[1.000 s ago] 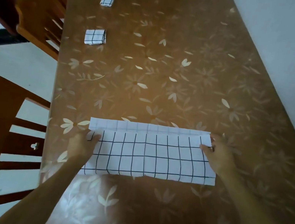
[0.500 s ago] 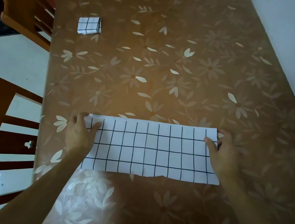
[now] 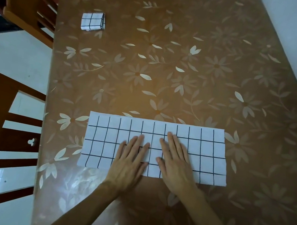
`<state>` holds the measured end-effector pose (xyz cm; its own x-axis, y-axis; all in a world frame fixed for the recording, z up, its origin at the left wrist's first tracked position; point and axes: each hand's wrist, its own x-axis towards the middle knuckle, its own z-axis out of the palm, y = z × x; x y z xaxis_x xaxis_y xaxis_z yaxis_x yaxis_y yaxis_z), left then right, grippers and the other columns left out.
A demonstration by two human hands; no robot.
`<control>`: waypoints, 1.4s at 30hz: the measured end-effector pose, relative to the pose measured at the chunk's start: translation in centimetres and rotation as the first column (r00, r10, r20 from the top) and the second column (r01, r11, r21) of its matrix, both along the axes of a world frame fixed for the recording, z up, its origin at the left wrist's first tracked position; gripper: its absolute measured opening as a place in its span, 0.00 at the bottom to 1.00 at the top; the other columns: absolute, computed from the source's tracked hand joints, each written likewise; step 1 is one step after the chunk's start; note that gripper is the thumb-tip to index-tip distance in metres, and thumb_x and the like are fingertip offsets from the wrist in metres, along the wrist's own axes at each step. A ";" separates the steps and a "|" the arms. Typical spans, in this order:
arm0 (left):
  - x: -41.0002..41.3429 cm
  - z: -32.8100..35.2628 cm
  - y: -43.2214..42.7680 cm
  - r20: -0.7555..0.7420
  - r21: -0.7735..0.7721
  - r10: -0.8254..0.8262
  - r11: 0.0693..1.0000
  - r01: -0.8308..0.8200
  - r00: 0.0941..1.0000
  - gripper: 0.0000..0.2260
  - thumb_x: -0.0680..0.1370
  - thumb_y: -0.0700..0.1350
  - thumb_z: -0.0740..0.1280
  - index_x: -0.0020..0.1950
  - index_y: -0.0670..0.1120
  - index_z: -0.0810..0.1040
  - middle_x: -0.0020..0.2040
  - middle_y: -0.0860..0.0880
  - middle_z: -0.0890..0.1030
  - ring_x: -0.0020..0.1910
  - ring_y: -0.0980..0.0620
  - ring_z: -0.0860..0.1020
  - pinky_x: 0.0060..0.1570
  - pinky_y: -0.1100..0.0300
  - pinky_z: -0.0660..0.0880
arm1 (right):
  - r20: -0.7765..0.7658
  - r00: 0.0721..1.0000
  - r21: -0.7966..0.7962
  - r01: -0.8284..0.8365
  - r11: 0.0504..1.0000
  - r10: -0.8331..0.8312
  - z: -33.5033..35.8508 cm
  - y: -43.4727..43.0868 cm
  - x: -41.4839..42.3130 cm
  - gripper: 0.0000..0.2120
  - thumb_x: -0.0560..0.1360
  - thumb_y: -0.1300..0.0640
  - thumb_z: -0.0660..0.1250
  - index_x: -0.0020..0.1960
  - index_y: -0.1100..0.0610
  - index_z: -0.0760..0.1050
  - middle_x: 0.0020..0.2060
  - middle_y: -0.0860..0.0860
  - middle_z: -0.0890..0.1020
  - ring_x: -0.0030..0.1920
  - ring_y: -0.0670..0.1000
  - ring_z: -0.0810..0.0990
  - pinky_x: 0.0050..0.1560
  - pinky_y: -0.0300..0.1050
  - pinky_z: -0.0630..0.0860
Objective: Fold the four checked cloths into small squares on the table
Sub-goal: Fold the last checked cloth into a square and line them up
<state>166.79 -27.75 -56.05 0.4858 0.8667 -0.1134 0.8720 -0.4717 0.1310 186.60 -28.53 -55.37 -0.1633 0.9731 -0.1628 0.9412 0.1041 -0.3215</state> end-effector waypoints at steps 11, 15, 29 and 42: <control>-0.6 1.4 1.1 0.130 0.141 -0.136 0.983 0.117 0.982 0.19 0.76 0.50 0.70 0.65 0.48 0.72 0.63 0.47 0.79 0.60 0.44 0.77 0.70 0.42 0.62 | -0.196 0.977 -0.007 0.087 0.996 -0.087 4.4 1.7 1.1 0.26 0.78 0.51 0.66 0.73 0.55 0.65 0.51 0.50 0.80 0.55 0.55 0.75 0.63 0.52 0.69; -2.3 2.0 0.5 0.102 0.195 -0.184 0.967 0.162 0.978 0.12 0.74 0.44 0.71 0.57 0.46 0.81 0.56 0.49 0.82 0.54 0.46 0.79 0.69 0.43 0.62 | 0.060 0.988 -0.044 0.143 0.989 -0.140 3.8 4.8 4.0 0.32 0.73 0.48 0.72 0.73 0.54 0.65 0.63 0.55 0.73 0.63 0.59 0.70 0.67 0.56 0.65; 1.7 8.7 1.3 0.425 -0.317 0.572 0.820 -0.476 0.702 0.07 0.77 0.50 0.67 0.52 0.50 0.77 0.45 0.53 0.80 0.41 0.52 0.79 0.44 0.52 0.78 | -0.476 0.769 -0.365 0.270 0.891 -0.428 7.0 1.0 0.8 0.13 0.70 0.48 0.76 0.35 0.50 0.74 0.30 0.47 0.78 0.33 0.45 0.76 0.35 0.41 0.72; 0.7 10.3 -1.5 0.470 -0.874 0.877 0.478 -0.082 0.103 0.11 0.76 0.49 0.72 0.44 0.41 0.82 0.41 0.44 0.85 0.43 0.48 0.83 0.45 0.58 0.80 | -0.695 0.463 -0.556 0.140 0.819 -0.551 11.5 -1.7 -1.1 0.13 0.67 0.48 0.78 0.43 0.57 0.83 0.43 0.49 0.86 0.46 0.47 0.84 0.53 0.44 0.78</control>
<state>167.49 -29.24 -45.80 0.0911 0.8345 -0.5435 -0.0009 0.5458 0.8379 185.53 -30.26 -43.92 -0.0817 0.8610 -0.5019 0.1690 -0.4843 -0.8584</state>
